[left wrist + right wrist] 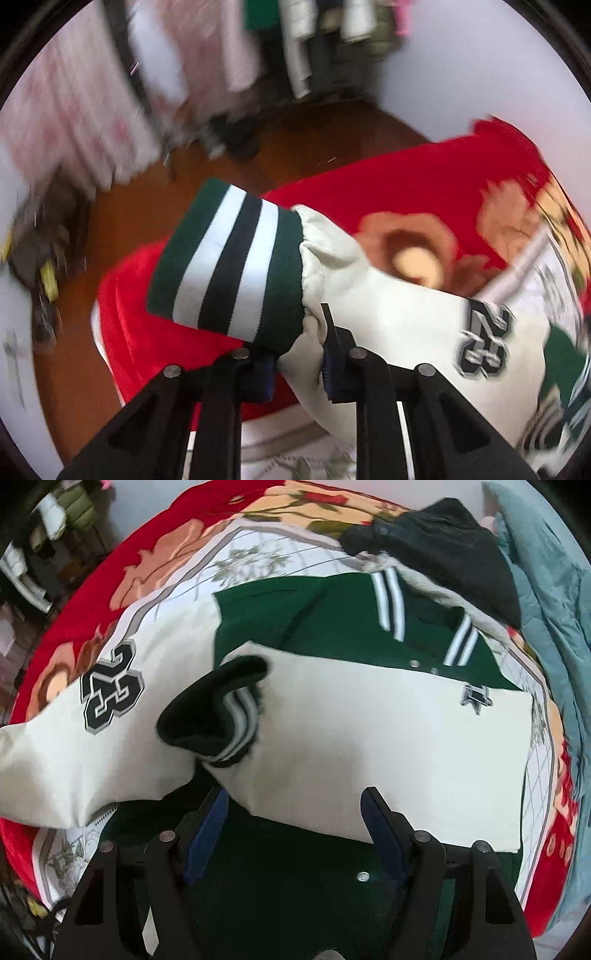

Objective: Fold large clothes
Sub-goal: 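Grasp the other sleeve cuff with the left tool and lift it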

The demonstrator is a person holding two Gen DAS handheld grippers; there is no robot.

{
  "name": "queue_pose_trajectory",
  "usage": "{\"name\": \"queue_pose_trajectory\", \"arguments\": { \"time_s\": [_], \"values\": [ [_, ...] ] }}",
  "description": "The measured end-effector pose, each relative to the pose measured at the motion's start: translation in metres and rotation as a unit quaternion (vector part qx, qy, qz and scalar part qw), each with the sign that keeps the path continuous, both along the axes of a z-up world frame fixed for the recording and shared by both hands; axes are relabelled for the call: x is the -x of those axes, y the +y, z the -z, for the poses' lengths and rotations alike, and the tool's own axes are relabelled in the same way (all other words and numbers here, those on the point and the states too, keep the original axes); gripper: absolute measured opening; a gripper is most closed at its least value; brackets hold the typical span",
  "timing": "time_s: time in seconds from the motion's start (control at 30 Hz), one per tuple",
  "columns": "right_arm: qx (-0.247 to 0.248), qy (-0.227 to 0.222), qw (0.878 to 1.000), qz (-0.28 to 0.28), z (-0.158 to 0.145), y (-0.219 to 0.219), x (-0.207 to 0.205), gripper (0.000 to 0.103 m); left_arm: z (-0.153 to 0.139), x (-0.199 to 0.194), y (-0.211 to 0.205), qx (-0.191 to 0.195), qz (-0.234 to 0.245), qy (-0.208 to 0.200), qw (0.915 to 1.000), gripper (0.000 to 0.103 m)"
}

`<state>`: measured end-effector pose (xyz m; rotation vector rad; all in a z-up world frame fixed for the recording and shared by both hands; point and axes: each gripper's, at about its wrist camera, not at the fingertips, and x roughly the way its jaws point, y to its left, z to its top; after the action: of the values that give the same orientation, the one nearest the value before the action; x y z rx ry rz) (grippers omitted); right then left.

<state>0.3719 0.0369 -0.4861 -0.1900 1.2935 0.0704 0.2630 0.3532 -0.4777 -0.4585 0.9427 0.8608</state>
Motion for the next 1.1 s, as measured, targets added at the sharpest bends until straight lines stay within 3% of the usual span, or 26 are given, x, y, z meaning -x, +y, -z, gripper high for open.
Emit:
{"name": "queue_pose_trajectory", "arguments": {
  "time_s": [0.17,0.33,0.57,0.77,0.97,1.1],
  "values": [
    [-0.016,-0.012,1.0,0.017,-0.019,-0.038,-0.003,0.076,-0.052,-0.031,-0.083,-0.028,0.106,-0.009,0.994,0.014],
    [-0.021,-0.024,0.999,0.039,-0.032,-0.088,-0.007,0.076,-0.072,-0.067,-0.182,-0.017,0.198,-0.009,0.98,0.012],
    [-0.014,-0.029,0.994,0.109,-0.035,-0.21,-0.01,0.076,-0.06,-0.113,-0.309,0.01,0.292,0.006,0.9564,0.012],
    [0.0,-0.015,0.983,0.181,-0.016,-0.33,0.0,0.076,-0.046,-0.135,-0.408,0.021,0.348,0.024,0.937,0.012],
    [-0.008,0.0,0.969,0.245,0.006,-0.414,0.017,0.076,-0.029,-0.143,-0.484,0.021,0.396,0.041,0.9173,0.012],
    [-0.024,0.011,0.963,0.268,0.018,-0.448,0.023,0.076,-0.016,-0.152,-0.525,0.013,0.423,0.056,0.9043,0.012]
  ]
}}
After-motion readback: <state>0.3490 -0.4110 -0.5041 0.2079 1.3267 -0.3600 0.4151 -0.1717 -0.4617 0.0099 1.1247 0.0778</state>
